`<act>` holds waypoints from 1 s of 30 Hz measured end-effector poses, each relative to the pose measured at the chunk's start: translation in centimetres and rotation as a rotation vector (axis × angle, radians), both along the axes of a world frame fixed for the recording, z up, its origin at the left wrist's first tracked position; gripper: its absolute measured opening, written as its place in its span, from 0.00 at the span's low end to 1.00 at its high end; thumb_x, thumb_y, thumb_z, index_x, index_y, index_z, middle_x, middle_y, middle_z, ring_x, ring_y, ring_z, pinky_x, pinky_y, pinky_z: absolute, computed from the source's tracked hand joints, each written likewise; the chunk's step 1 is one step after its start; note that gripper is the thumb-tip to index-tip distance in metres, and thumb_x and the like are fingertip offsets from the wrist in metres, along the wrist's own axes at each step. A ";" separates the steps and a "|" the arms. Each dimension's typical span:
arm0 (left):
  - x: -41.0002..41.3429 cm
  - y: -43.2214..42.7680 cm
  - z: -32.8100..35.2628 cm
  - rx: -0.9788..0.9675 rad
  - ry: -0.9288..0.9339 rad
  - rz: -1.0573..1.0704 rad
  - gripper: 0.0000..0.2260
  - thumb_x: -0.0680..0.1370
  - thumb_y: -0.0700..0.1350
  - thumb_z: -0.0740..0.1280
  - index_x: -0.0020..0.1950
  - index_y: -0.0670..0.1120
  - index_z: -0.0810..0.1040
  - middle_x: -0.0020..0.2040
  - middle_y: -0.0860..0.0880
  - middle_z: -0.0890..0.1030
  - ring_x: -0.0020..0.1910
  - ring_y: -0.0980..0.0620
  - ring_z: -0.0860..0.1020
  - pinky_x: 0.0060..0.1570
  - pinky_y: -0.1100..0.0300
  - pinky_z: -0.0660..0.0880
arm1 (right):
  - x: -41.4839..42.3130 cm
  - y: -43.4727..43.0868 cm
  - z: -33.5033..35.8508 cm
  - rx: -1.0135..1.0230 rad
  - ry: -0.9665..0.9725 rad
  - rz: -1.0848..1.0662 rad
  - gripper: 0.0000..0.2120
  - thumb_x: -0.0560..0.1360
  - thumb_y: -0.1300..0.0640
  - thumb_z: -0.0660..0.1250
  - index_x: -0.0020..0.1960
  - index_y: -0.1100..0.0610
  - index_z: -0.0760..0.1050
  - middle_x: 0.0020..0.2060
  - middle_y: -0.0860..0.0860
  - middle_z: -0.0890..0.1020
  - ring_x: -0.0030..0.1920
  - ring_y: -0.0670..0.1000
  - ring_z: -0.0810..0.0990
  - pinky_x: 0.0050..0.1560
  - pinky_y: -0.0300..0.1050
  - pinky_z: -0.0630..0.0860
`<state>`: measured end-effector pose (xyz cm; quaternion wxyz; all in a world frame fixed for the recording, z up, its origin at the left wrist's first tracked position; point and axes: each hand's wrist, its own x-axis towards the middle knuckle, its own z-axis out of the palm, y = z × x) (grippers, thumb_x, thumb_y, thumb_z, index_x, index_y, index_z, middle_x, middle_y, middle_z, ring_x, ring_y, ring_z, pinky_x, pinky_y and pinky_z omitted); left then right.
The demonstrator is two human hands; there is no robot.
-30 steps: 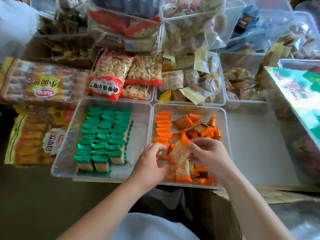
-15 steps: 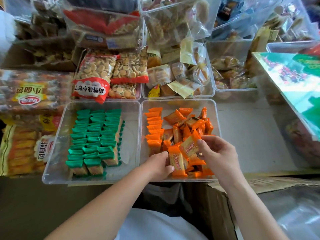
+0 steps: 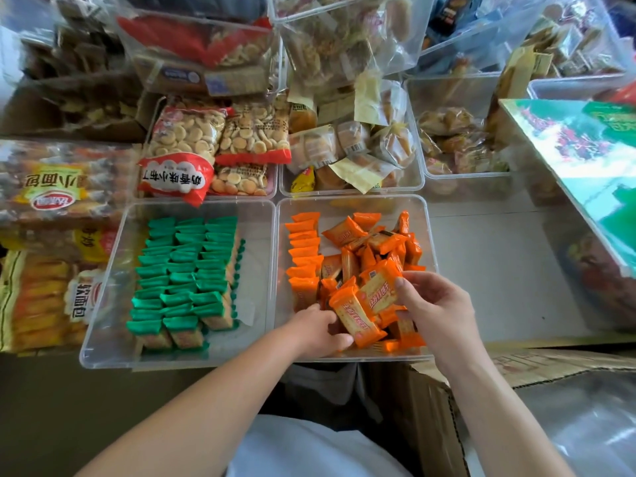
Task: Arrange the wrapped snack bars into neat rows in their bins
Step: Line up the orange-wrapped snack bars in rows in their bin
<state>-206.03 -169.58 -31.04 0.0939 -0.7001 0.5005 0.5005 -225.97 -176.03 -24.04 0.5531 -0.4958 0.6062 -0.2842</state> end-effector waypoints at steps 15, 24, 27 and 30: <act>0.7 3.0 6.5 -0.209 0.062 -0.036 0.25 0.74 0.55 0.78 0.68 0.56 0.75 0.62 0.56 0.74 0.59 0.53 0.76 0.60 0.55 0.77 | 0.6 0.4 1.5 -0.031 0.018 0.035 0.05 0.78 0.49 0.73 0.52 0.48 0.83 0.43 0.45 0.87 0.46 0.45 0.87 0.45 0.45 0.86; 2.5 5.2 7.3 -0.536 0.397 0.611 0.20 0.74 0.43 0.79 0.62 0.59 0.81 0.51 0.56 0.84 0.52 0.58 0.82 0.57 0.60 0.80 | 0.4 1.3 2.5 -0.015 0.005 0.085 0.07 0.78 0.50 0.73 0.54 0.51 0.83 0.45 0.49 0.88 0.46 0.48 0.88 0.43 0.42 0.85; 2.6 5.4 8.3 -0.549 0.510 0.723 0.18 0.75 0.41 0.79 0.61 0.55 0.82 0.49 0.54 0.87 0.50 0.56 0.85 0.55 0.51 0.84 | 0.9 1.4 3.2 0.003 -0.018 0.113 0.08 0.78 0.51 0.73 0.55 0.52 0.83 0.45 0.50 0.88 0.45 0.48 0.88 0.43 0.43 0.85; 3.1 5.4 8.9 -0.552 0.558 0.776 0.14 0.77 0.39 0.76 0.59 0.52 0.83 0.51 0.50 0.88 0.53 0.51 0.86 0.57 0.45 0.83 | 1.6 1.5 3.7 0.022 -0.030 0.140 0.08 0.79 0.52 0.72 0.56 0.53 0.83 0.43 0.50 0.88 0.44 0.50 0.88 0.46 0.48 0.86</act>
